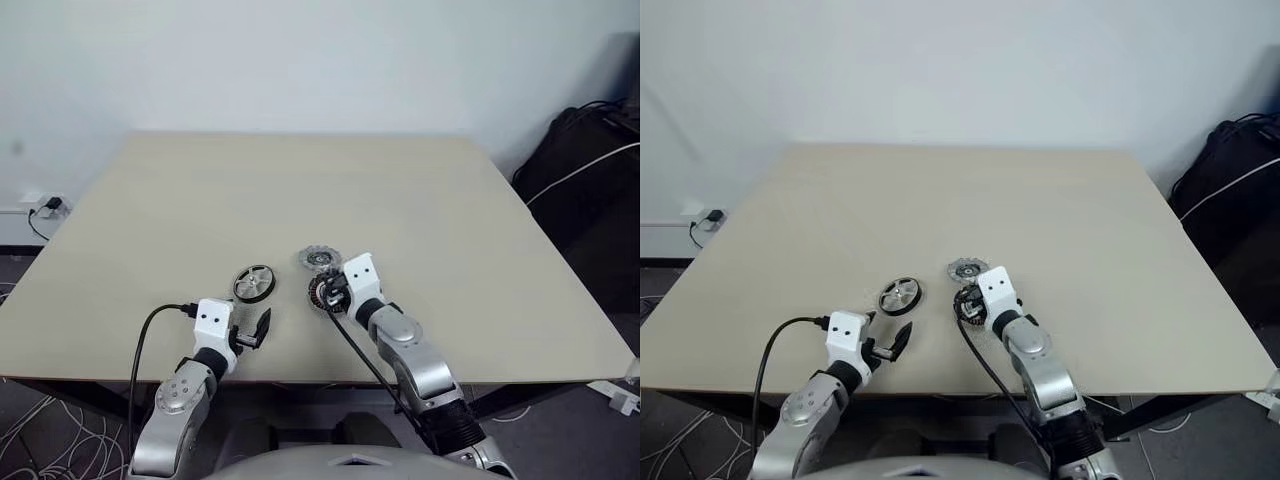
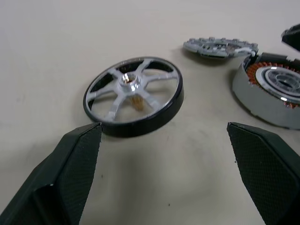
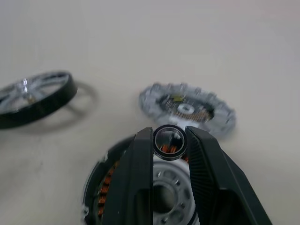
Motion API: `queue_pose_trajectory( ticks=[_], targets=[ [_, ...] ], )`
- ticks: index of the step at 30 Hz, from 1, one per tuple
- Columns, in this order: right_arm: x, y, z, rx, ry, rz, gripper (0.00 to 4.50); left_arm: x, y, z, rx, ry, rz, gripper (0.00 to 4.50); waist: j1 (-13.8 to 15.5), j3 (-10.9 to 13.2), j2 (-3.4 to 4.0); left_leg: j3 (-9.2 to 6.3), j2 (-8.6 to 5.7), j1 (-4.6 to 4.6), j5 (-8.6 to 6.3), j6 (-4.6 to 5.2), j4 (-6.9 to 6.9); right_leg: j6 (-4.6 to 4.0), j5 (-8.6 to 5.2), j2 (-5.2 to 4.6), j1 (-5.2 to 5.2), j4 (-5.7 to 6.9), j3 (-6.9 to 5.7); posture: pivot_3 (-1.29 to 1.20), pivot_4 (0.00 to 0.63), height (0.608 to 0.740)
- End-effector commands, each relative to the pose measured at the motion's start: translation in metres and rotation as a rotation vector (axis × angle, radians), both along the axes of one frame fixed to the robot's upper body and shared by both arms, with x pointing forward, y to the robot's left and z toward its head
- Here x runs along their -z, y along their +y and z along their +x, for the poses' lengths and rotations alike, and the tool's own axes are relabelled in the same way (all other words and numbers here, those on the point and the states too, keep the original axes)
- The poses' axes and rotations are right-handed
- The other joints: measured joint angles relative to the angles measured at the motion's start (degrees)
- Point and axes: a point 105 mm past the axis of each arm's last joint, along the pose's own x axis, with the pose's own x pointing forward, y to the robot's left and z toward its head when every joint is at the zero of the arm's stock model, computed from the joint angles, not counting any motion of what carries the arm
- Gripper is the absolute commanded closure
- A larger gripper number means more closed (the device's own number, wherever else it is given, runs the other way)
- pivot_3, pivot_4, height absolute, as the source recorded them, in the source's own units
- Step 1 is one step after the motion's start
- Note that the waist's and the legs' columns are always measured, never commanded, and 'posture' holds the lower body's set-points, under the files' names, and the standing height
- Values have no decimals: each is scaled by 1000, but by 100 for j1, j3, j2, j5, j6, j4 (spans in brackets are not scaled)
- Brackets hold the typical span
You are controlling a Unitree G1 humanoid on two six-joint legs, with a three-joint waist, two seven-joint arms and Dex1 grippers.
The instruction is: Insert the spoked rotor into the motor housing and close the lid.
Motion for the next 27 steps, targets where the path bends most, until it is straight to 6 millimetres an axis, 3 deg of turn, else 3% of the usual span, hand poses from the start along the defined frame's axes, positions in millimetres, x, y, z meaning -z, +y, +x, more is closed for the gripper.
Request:
queue_pose_trajectory(
  ticks=[1, 15, 27],
  targets=[
    [-4, 0, 1, -10, -21, 0, 3821, -19, -2, 5, 2, -80, -4, 0, 0, 0, -1, 0, 0, 0, 0, 0, 0, 1, 0, 0, 0, 0, 0, 0, 0, 740],
    [9, -4, -11, -3, 35, 0, 3821, -19, -4, 6, 10, -78, -7, 0, -2, 0, -1, 0, 0, 0, 0, 0, 0, 2, -1, 1, 0, 0, 0, 0, 0, 740],
    [13, -1, -9, -11, 54, 3, 3821, -18, -4, 6, 7, -76, -10, 0, -2, 0, -2, 0, 0, 3, 0, 0, 0, 2, -1, 1, 0, 0, -1, 0, 0, 740]
  ],
)
